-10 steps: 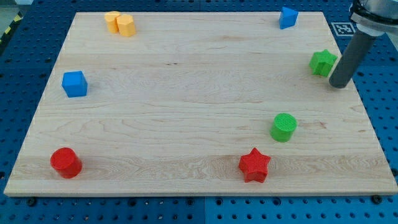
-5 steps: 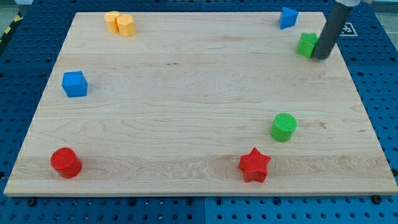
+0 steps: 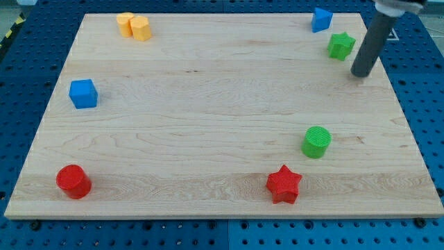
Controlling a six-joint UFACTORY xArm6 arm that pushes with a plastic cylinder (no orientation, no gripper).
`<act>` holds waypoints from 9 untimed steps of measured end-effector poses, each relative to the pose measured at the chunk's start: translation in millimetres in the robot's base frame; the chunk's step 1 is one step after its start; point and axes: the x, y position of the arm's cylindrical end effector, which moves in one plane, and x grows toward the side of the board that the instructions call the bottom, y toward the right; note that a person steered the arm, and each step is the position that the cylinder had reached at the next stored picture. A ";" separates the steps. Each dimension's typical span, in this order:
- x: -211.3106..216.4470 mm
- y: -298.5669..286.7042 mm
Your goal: Push the green star into the blue triangle
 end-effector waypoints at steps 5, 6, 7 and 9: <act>-70.6 -25.1; -68.6 -5.6; -65.7 -5.3; -39.5 13.2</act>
